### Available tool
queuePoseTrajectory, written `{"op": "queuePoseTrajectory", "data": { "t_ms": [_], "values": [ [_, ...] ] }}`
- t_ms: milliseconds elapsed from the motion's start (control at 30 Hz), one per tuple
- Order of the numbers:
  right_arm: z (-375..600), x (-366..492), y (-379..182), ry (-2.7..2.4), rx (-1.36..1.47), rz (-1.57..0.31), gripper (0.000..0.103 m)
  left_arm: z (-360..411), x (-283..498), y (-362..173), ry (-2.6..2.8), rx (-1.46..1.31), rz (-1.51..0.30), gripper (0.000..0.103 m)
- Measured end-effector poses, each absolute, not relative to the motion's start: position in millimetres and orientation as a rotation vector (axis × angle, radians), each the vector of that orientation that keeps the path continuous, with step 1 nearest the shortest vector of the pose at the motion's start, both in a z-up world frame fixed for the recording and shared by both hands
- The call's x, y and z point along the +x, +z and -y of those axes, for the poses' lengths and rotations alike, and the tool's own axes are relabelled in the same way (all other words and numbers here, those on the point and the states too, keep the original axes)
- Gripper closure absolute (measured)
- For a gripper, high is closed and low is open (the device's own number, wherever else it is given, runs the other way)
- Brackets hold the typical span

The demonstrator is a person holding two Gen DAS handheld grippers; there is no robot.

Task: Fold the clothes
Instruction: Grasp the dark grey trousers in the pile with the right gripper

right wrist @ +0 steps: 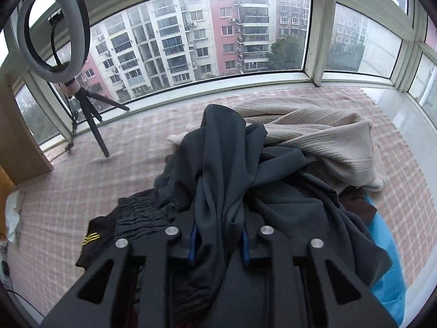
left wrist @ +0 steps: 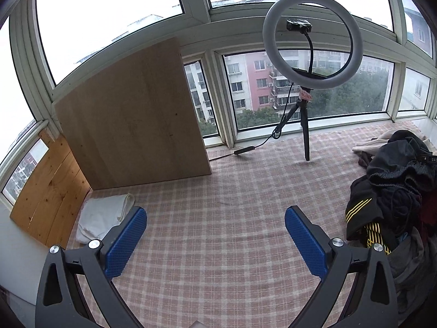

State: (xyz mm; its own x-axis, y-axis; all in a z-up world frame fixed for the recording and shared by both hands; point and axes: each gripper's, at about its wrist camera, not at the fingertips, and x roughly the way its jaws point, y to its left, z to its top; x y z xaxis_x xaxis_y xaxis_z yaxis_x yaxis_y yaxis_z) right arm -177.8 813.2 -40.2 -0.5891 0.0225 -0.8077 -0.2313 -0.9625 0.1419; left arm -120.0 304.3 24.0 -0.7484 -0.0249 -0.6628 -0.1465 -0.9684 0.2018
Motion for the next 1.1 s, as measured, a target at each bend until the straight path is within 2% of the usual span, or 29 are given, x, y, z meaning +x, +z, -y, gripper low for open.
{"op": "queuePoseTrajectory", "data": {
  "t_ms": [33, 100, 200, 267, 300, 367, 400, 433, 467, 500, 800, 833, 867, 900, 933, 1033, 1067, 1100],
  "values": [
    [-818, -177, -36, 2.671, -1.351, -0.404, 0.086, -303, -121, 23, 2.853, -1.091, -0.373, 0.001],
    [-826, -171, -21, 2.715, -1.297, -0.545, 0.088, -302, -121, 22, 2.85, -1.095, -0.378, 0.001],
    [-838, -158, 14, 2.814, -1.125, -0.825, 0.1, -301, -121, 20, 2.836, -1.096, -0.383, 0.001],
    [-838, -149, 48, 2.936, -0.963, -0.982, 0.101, -300, -120, 20, 2.825, -1.09, -0.391, 0.001],
    [-831, -145, 68, 2.959, -0.921, -0.92, 0.101, -299, -120, 20, 2.82, -1.087, -0.396, 0.001],
    [-807, -151, 94, 2.908, -1.0, -0.586, 0.099, -296, -119, 20, 2.81, -1.083, -0.4, 0.001],
    [-794, -156, 101, 2.871, -1.059, -0.42, 0.094, -294, -117, 21, 2.807, -1.077, -0.398, 0.001],
    [-786, -160, 95, 2.825, -1.134, -0.366, 0.068, -290, -115, 21, 2.807, -1.069, -0.396, 0.001],
    [-778, -165, 88, 2.777, -1.205, -0.314, 0.035, -287, -114, 21, 2.808, -1.06, -0.394, 0.001],
    [-773, -167, 77, 2.748, -1.239, -0.307, 0.029, -284, -112, 20, 2.81, -1.058, -0.393, 0.001],
    [-763, -207, -53, 2.414, -1.61, -0.17, 0.029, -250, -109, 0, 2.81, -1.14, -0.385, 0.001],
    [-764, -212, -67, 2.392, -1.639, -0.127, 0.03, -247, -108, -2, 2.811, -1.149, -0.382, 0.001],
    [-764, -214, -78, 2.403, -1.627, -0.078, 0.044, -243, -108, -5, 2.811, -1.161, -0.377, 0.001],
    [-764, -216, -85, 2.441, -1.611, -0.07, 0.064, -240, -108, -7, 2.81, -1.173, -0.373, 0.001],
    [-769, -215, -87, 2.471, -1.591, -0.163, 0.087, -237, -107, -9, 2.806, -1.186, -0.373, 0.001],
    [-802, -197, -62, 2.626, -1.418, -0.816, 0.091, -231, -106, -15, 2.802, -1.21, -0.396, 0.001],
    [-809, -190, -47, 2.674, -1.345, -0.938, 0.091, -229, -106, -15, 2.801, -1.215, -0.407, 0.001],
    [-813, -185, -26, 2.721, -1.274, -0.979, 0.091, -227, -106, -15, 2.803, -1.216, -0.413, 0.001]
  ]
}}
